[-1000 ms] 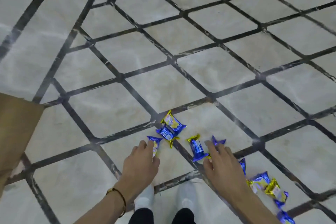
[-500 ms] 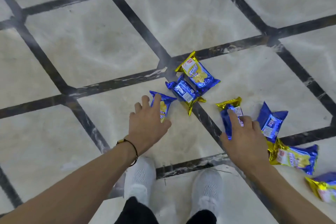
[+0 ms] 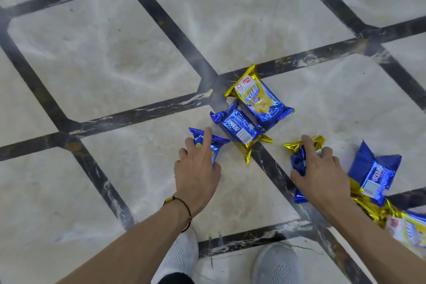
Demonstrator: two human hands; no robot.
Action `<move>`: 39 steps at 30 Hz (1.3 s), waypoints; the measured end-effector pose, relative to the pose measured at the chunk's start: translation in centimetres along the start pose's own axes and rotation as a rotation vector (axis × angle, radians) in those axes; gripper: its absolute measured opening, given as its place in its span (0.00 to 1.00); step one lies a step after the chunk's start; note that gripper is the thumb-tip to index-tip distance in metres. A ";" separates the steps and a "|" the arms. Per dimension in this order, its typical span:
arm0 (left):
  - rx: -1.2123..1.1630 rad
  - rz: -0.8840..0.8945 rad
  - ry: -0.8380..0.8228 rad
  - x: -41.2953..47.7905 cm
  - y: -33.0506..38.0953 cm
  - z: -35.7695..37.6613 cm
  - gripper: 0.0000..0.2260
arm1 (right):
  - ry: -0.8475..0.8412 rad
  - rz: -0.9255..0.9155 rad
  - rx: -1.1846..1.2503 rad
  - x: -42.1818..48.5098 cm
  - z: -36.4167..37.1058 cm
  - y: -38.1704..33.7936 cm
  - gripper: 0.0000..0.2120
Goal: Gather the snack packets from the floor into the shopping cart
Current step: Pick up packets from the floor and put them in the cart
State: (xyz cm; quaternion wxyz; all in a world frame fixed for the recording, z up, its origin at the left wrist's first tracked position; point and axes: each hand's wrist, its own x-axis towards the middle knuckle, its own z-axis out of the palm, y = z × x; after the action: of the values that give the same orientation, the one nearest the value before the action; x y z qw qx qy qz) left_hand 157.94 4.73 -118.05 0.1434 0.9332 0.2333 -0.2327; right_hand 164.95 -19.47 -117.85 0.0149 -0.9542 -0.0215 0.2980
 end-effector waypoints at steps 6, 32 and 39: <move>-0.057 -0.016 -0.011 -1.6 -0.1 -3.3 0.35 | -0.006 -0.007 0.050 -1.8 -1.7 -1.1 0.34; -0.268 0.266 0.423 -21.8 22.3 -70.8 0.36 | 0.569 -0.082 0.302 -29.3 -70.7 -9.7 0.35; -0.320 0.366 0.539 -30.8 28.5 -85.4 0.36 | 0.735 -0.033 0.346 -39.3 -86.1 -7.4 0.36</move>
State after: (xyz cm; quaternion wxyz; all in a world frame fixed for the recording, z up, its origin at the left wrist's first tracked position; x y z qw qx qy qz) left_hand 179.47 1.30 -25.41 0.2606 0.9530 0.1251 0.0908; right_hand 181.48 -15.41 -24.40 0.1867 -0.9801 0.0204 -0.0638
